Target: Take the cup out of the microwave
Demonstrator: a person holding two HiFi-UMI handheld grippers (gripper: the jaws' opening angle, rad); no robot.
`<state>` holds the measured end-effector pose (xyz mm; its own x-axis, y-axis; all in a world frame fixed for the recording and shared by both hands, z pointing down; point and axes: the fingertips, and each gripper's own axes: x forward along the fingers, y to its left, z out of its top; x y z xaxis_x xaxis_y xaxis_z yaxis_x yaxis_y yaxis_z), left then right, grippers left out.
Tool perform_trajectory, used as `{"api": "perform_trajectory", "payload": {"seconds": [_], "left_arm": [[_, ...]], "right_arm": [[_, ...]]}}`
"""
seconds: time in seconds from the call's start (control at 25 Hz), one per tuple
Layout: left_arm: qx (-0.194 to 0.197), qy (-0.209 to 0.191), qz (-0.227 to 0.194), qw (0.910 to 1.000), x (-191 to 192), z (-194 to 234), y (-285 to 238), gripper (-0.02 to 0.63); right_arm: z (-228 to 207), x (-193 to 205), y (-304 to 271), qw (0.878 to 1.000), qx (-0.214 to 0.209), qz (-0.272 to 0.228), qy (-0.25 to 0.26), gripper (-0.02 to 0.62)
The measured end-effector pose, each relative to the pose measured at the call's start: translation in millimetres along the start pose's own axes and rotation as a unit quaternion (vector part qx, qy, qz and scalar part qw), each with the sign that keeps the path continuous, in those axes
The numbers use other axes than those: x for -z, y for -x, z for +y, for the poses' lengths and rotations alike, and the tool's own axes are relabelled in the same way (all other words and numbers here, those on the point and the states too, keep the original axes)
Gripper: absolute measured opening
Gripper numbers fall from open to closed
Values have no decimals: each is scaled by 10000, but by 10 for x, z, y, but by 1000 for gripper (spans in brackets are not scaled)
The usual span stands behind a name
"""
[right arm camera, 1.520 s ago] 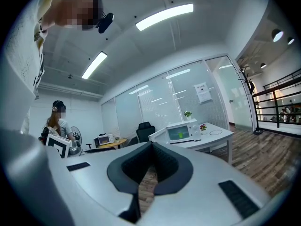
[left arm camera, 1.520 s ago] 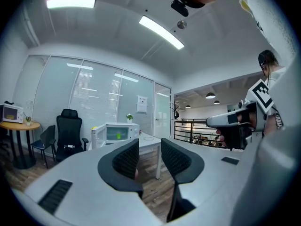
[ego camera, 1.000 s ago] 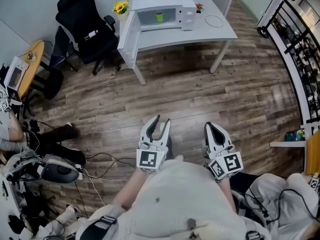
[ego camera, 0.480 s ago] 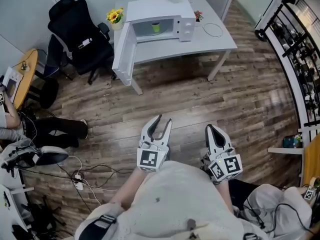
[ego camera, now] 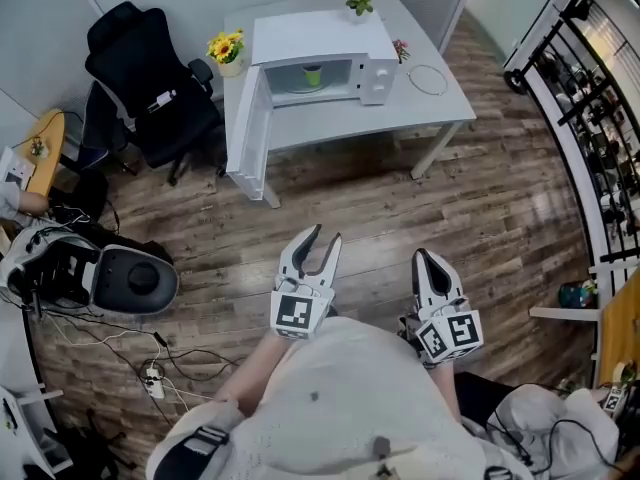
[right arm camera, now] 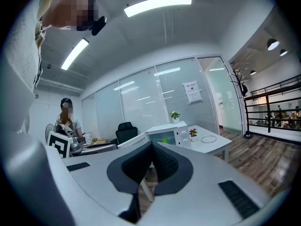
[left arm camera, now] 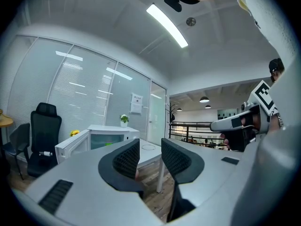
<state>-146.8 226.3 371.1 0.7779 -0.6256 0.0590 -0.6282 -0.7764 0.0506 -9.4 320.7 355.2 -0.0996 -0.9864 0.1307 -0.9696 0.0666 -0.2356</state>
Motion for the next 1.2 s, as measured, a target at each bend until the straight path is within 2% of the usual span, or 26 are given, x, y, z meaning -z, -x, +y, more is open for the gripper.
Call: {"api": "perform_trajectory", "payload": {"seconds": [0.32, 0.88, 1.2], "left_arm": [[-99, -31, -42, 9999, 24, 578, -307, 144], [-522, 7, 46, 9986, 57, 1217, -300, 144], [-761, -18, 207, 9969, 147, 1383, -319, 144]], "right_arm": [[37, -21, -628, 10000, -41, -42, 25, 9], [172, -98, -1295, 9996, -295, -28, -9, 9], [85, -39, -1539, 9988, -490, -6, -53, 9]]}}
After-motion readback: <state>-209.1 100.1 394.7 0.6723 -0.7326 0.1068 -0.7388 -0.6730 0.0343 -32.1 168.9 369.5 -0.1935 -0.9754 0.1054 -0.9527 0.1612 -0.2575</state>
